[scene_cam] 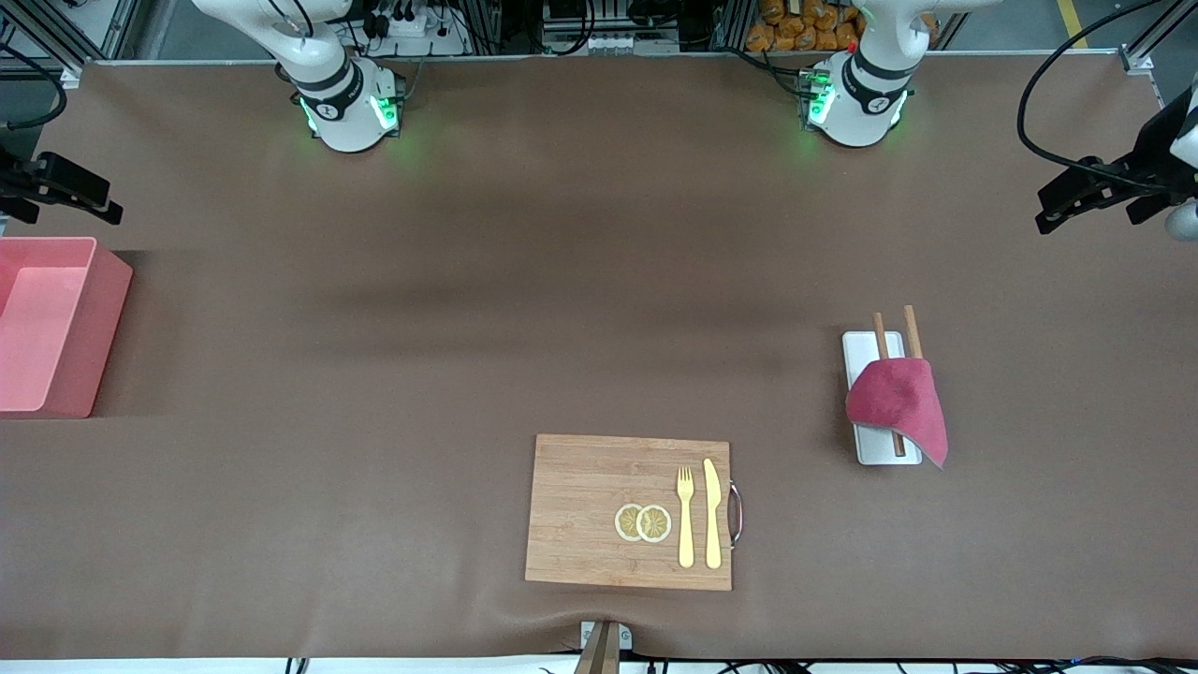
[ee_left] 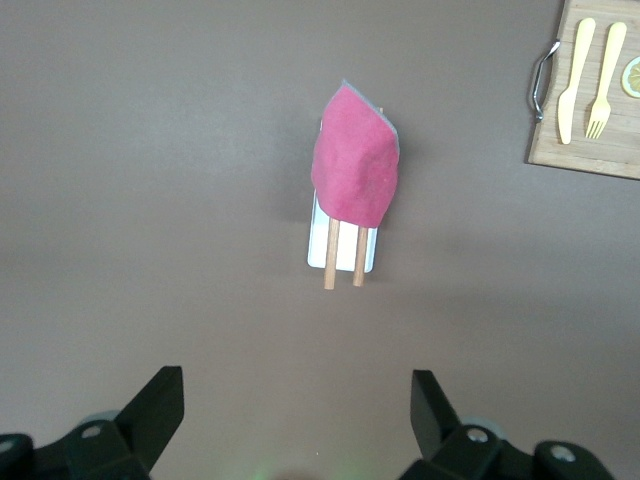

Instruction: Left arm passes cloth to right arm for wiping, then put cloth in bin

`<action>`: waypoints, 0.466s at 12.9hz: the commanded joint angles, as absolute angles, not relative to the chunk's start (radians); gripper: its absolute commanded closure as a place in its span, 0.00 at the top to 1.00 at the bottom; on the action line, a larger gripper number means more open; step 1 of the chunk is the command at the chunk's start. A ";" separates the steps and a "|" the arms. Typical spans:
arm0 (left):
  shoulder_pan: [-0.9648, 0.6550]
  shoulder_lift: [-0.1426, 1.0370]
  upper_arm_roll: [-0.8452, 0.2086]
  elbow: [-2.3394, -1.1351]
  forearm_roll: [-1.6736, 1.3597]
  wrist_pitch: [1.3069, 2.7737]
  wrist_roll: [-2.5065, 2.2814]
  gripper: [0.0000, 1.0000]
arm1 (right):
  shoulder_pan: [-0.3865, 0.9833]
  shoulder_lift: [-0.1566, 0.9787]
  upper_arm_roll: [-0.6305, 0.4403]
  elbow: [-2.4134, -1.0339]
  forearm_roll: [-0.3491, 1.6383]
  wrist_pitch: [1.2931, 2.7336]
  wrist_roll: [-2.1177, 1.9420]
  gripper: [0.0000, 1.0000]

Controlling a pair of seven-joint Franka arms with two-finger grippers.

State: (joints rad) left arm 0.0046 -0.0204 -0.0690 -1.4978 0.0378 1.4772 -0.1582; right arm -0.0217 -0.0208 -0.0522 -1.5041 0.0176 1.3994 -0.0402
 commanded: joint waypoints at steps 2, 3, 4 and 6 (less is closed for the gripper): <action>0.000 -0.031 -0.060 -1.496 0.031 1.473 -0.173 1.00 | -0.034 -0.021 -0.043 -1.494 0.025 1.390 -0.041 1.00; -0.003 -0.029 -0.061 -1.496 0.037 1.470 -0.173 1.00 | -0.034 -0.021 -0.043 -1.494 0.025 1.390 -0.041 1.00; -0.002 -0.025 -0.064 -1.494 0.044 1.462 -0.173 1.00 | -0.034 -0.021 -0.043 -1.494 0.025 1.390 -0.041 1.00; -0.002 -0.023 -0.064 -1.494 0.046 1.460 -0.169 1.00 | -0.034 -0.021 -0.043 -1.494 0.025 1.391 -0.041 1.00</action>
